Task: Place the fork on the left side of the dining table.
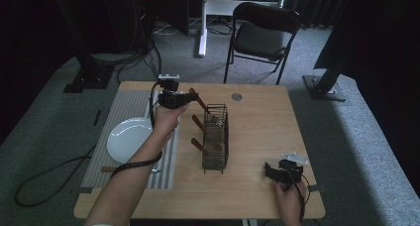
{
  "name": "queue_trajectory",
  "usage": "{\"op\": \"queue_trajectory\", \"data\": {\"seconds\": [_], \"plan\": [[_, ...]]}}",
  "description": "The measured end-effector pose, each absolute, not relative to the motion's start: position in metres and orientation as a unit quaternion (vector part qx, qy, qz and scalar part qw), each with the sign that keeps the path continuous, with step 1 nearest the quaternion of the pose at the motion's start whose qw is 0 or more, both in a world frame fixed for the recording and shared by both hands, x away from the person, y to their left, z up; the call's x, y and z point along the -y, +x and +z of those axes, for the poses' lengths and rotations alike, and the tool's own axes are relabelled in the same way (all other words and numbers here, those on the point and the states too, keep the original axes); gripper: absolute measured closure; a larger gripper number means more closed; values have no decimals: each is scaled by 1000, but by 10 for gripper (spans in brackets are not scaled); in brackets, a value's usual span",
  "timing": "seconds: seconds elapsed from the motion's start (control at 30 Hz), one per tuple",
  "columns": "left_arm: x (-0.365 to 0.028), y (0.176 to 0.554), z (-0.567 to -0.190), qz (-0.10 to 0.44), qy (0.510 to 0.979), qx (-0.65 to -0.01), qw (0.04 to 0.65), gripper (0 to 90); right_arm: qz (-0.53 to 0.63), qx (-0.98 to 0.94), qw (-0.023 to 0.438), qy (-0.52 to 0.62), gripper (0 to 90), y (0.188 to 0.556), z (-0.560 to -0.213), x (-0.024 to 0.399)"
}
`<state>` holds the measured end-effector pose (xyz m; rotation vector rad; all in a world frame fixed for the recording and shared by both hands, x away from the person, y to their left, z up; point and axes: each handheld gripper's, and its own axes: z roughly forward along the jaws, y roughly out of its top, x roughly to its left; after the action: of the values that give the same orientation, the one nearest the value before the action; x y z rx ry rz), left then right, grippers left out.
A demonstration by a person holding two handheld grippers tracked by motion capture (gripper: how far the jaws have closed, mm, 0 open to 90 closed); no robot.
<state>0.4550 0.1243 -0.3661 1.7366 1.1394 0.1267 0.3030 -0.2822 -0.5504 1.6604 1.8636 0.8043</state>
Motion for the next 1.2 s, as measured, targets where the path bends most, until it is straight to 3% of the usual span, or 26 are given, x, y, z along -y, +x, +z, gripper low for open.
{"op": "queue_trajectory", "data": {"seconds": [0.47,1.2], "plan": [[-147,440,-326,67,699,-467,537,804,297,-687,257,612,124,303,-550,282],[-207,435,-324,99,657,-511,545,804,297,-687,258,611,124,303,-550,282]]}}
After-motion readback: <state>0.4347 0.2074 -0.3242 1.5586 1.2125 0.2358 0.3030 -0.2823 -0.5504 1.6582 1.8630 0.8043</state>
